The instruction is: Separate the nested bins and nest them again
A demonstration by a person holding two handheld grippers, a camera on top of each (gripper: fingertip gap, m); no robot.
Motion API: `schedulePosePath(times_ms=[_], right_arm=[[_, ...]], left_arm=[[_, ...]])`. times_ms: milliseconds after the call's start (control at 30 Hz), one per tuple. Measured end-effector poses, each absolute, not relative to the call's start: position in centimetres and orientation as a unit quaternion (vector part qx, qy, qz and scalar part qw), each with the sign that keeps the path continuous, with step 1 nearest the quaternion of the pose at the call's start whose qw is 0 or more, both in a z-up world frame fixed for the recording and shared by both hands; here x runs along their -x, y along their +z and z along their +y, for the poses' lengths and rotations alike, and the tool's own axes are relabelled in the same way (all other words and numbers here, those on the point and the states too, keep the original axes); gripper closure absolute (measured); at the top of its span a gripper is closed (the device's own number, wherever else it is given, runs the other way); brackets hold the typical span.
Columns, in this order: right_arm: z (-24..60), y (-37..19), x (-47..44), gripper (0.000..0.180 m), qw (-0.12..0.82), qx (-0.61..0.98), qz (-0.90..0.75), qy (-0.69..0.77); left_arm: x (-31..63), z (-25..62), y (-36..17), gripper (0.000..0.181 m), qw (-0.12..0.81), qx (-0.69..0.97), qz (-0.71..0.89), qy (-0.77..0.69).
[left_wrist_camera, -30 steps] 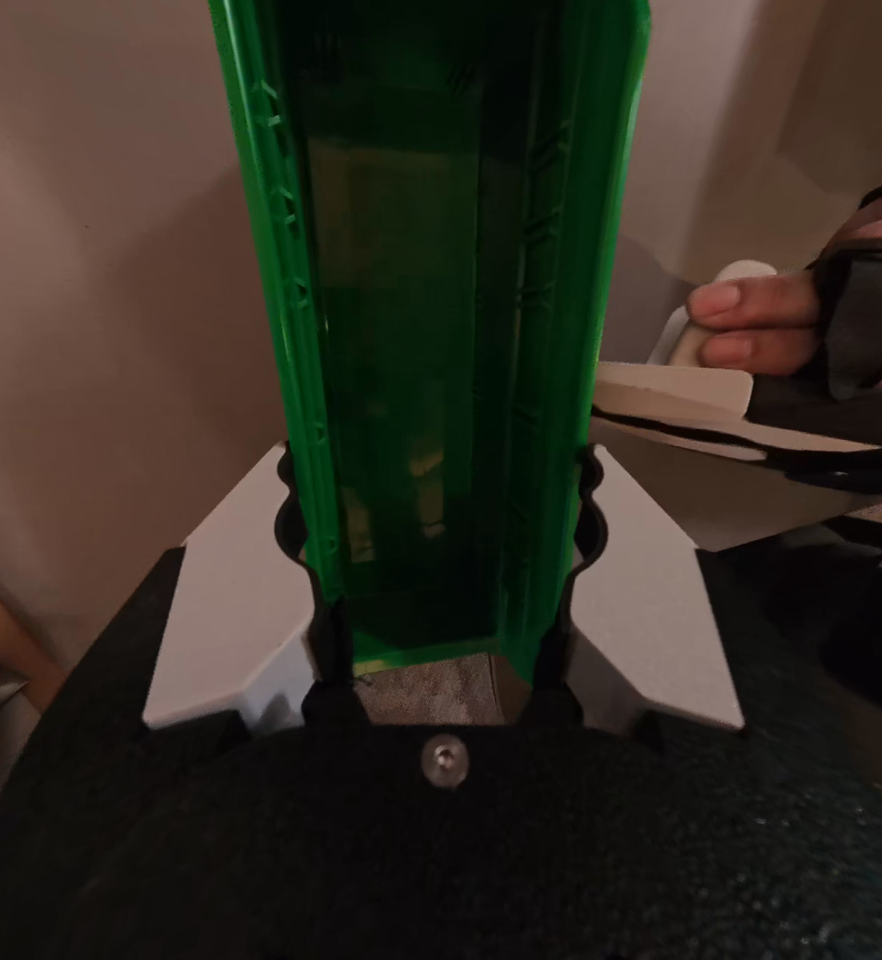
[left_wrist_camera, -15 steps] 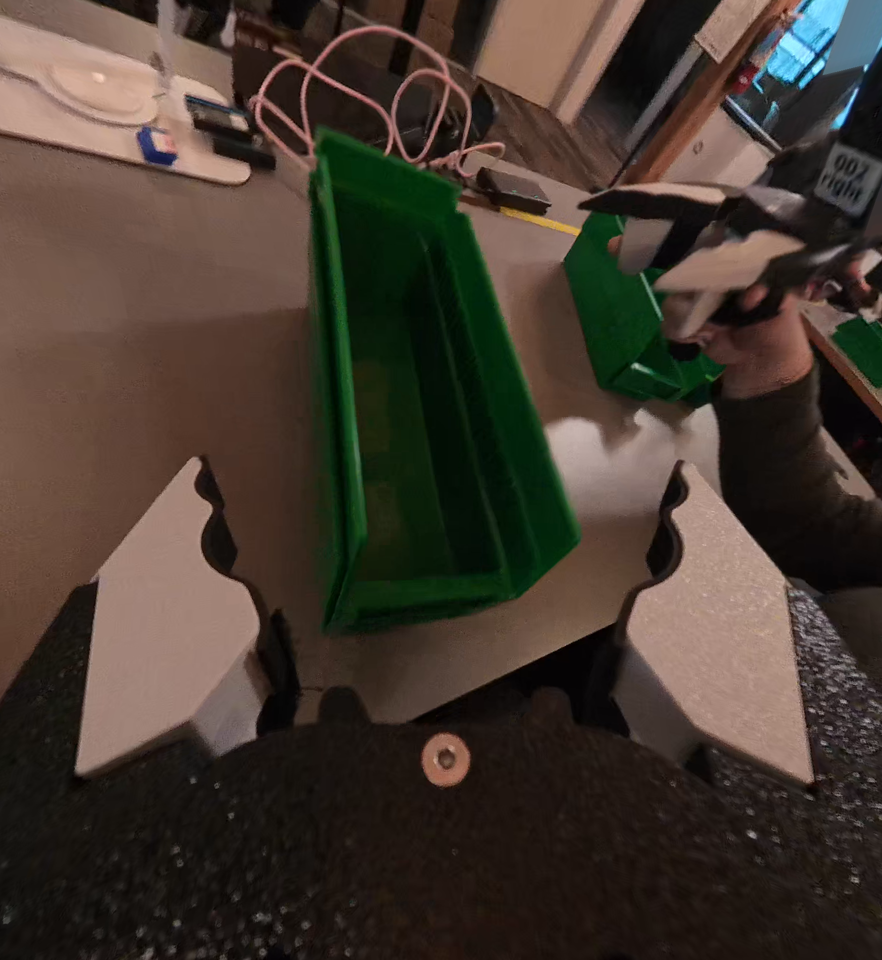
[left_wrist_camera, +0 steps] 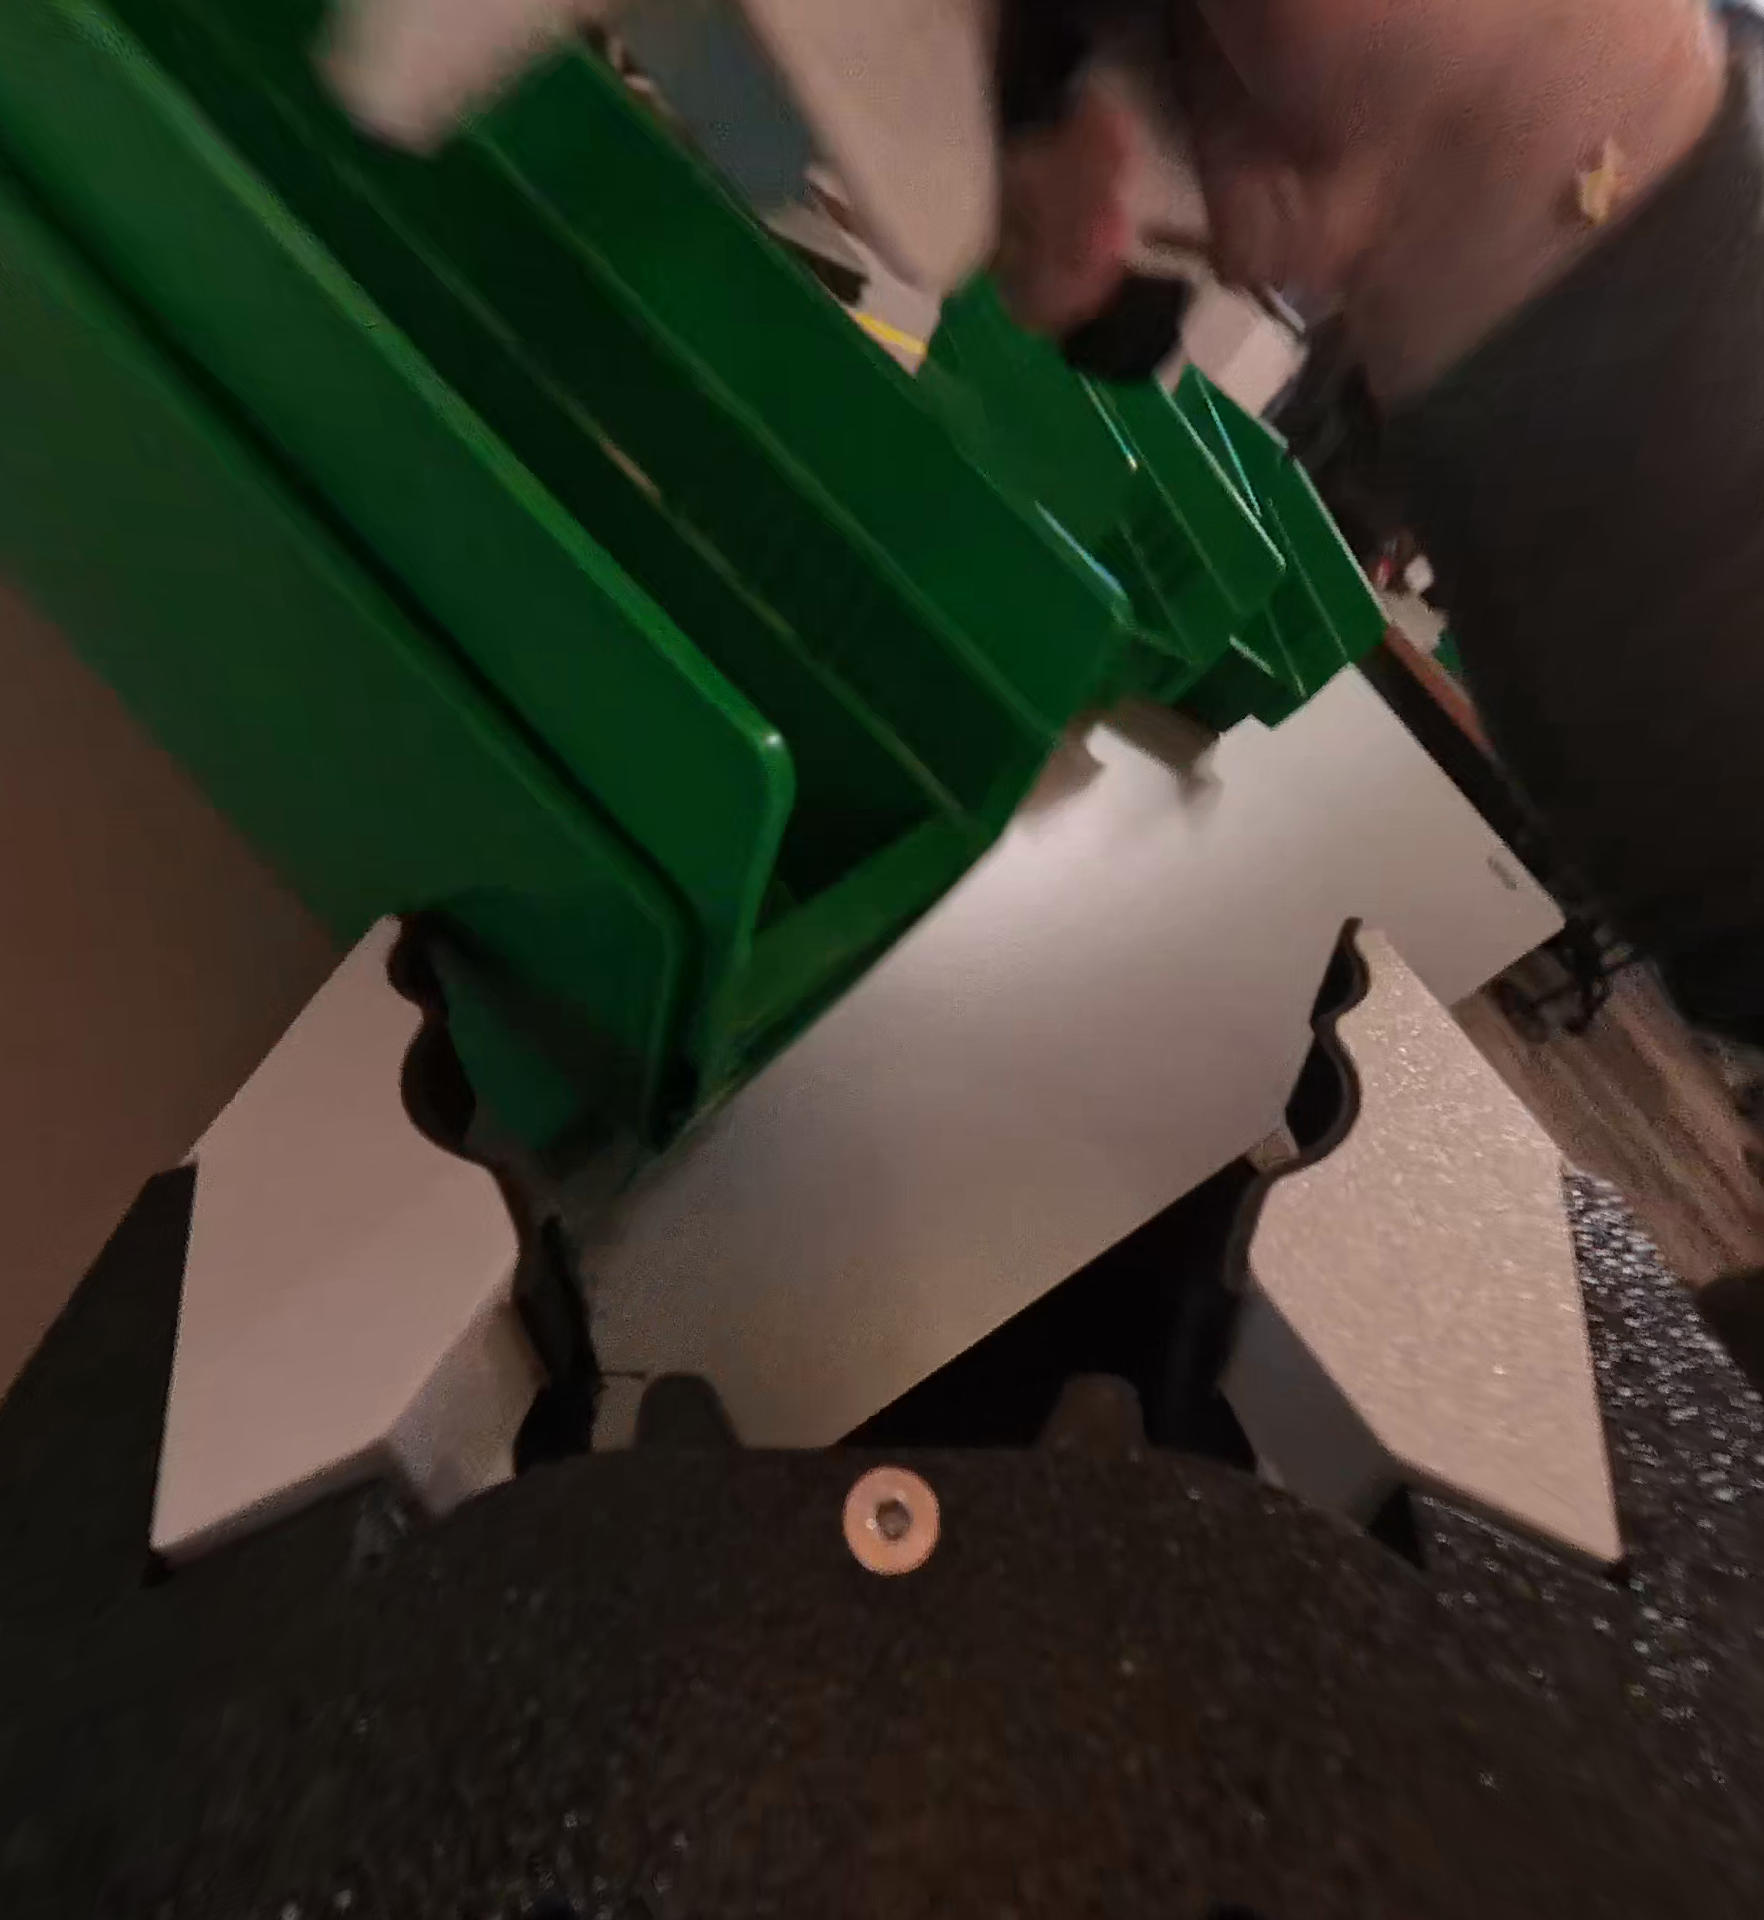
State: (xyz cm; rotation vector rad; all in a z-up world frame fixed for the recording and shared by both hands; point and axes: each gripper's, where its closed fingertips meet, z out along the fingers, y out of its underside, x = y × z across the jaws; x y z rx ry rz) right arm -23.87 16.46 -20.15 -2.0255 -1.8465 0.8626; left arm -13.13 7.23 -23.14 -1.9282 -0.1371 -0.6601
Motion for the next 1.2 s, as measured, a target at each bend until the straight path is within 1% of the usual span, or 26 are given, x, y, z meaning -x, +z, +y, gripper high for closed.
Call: schedulePosePath(times_ms=[67, 133, 233, 300, 333, 433, 467, 533, 700, 800, 933, 1000, 1133, 1200], right_arm=[[16.8, -20.4, 25.1, 0.031, 0.127, 0.696, -0.652, 0.274], [16.8, -20.6, 26.2, 0.032, 0.122, 0.686, -0.668, 0.261], [17.5, -20.6, 26.8, 0.028, 0.141, 0.662, -0.705, 0.212], [17.2, -21.0, 26.3, 0.022, 0.135, 0.633, -0.741, 0.181], [17.1, -21.2, 26.0, 0.022, 0.132, 0.617, -0.759, 0.162], [17.8, -21.5, 26.1, 0.035, 0.144, 0.582, -0.792, 0.11], [18.0, -21.4, 26.3, 0.036, 0.149, 0.573, -0.8, 0.099], [17.7, -21.3, 27.0, 0.043, 0.149, 0.56, -0.81, 0.091], [17.6, -21.1, 27.9, 0.059, 0.144, 0.534, -0.829, 0.078], [17.4, -20.9, 27.4, 0.065, 0.139, 0.471, -0.867, 0.079], [16.1, -20.9, 25.0, 0.066, 0.121, 0.322, -0.935, 0.087], [15.6, -20.9, 24.0, 0.067, 0.116, 0.274, -0.951, 0.089], [14.9, -20.9, 22.9, 0.065, 0.111, 0.219, -0.964, 0.1], [14.8, -21.0, 22.8, 0.057, 0.104, 0.222, -0.963, 0.108]], left_arm=[[10.6, 8.1, -23.4, 0.022, 0.509, 0.812, -0.019, -0.283], [8.2, 8.7, -23.2, 0.023, 0.499, 0.804, 0.015, -0.323], [7.8, 8.1, -22.4, 0.027, 0.496, 0.79, 0.035, -0.357], [10.6, 7.0, -21.8, 0.034, 0.528, 0.778, 0.025, -0.339], [12.8, 6.5, -21.4, 0.036, 0.548, 0.77, 0.008, -0.326], [20.6, 5.4, -19.8, 0.04, 0.618, 0.735, -0.049, -0.275], [23.2, 5.2, -19.3, 0.04, 0.64, 0.723, -0.059, -0.255], [27.1, 5.2, -18.4, 0.04, 0.662, 0.71, -0.062, -0.23], [31.3, 7.2, -20.6, 0.027, 0.613, 0.76, -0.051, -0.211], [31.4, 7.9, -22.3, 0.023, 0.588, 0.783, -0.023, -0.202], [30.5, 8.6, -22.7, 0.022, 0.596, 0.787, 0.082, -0.14], [30.1, 9.1, -23.7, 0.021, 0.573, 0.802, 0.107, -0.127], [27.4, 9.9, -25.9, 0.021, 0.528, 0.815, 0.176, -0.159], [26.5, 10.6, -27.0, 0.022, 0.508, 0.819, 0.208, -0.165]])
